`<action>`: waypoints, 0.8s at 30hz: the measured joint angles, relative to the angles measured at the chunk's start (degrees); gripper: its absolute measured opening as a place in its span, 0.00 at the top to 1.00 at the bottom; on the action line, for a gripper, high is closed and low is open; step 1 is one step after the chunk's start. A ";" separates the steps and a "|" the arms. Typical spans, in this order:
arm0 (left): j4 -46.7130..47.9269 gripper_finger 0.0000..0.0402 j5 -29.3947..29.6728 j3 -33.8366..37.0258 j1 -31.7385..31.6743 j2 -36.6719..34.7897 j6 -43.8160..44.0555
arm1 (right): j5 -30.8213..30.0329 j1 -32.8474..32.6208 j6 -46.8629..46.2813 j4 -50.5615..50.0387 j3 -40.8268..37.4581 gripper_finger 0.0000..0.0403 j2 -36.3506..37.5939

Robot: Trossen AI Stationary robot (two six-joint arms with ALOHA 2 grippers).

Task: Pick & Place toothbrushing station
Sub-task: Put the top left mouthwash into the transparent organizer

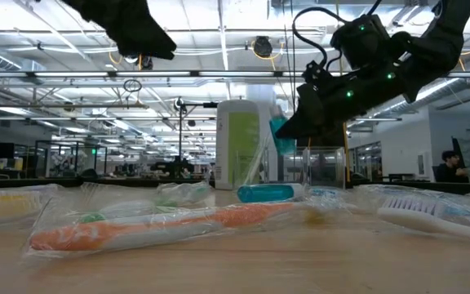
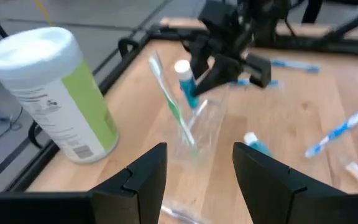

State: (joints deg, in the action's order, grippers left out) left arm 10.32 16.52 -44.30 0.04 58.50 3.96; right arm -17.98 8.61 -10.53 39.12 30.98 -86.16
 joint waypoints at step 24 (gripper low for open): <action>-9.12 0.52 0.09 7.62 -0.71 -6.16 0.15 | -5.01 -0.02 -1.83 -8.30 7.22 0.75 -3.61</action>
State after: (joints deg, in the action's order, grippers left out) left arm 1.20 16.61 -36.69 -0.67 52.35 4.12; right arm -22.98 8.59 -12.36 30.82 38.20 -89.77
